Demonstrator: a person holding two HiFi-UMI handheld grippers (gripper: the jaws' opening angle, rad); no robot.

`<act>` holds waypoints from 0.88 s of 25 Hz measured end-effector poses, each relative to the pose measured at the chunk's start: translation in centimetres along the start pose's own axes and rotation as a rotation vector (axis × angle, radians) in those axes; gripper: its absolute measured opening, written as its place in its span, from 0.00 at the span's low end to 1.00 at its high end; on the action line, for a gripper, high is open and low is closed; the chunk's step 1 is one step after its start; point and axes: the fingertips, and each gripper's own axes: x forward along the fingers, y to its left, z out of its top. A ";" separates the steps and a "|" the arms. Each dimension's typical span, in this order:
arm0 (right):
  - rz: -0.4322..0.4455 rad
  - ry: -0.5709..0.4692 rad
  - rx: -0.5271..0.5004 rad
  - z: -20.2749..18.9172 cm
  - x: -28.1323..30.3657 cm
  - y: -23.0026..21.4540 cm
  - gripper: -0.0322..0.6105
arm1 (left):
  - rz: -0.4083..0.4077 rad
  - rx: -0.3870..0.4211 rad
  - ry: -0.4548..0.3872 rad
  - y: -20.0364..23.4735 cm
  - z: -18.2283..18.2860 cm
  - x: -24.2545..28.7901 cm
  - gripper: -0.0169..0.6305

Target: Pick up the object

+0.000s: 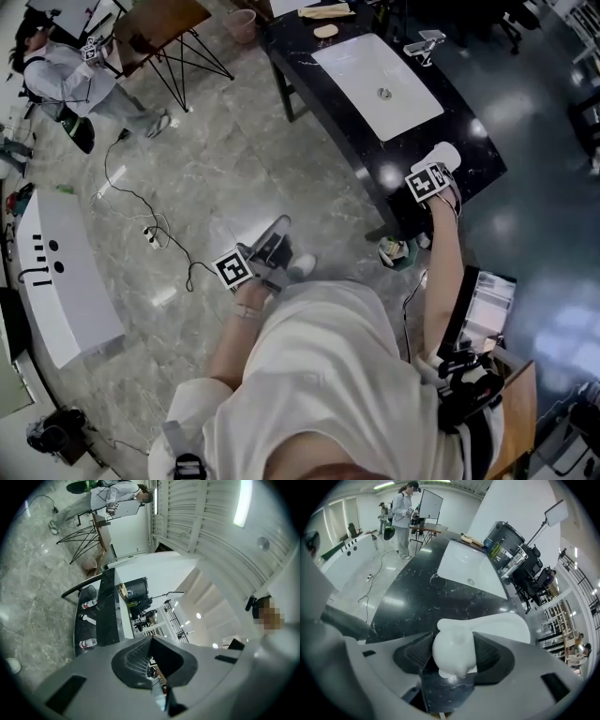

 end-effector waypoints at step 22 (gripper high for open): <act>0.036 -0.096 0.070 -0.4 -1.8 2.2 0.44 | 0.002 -0.018 0.086 -0.2 -2.5 -0.2 0.03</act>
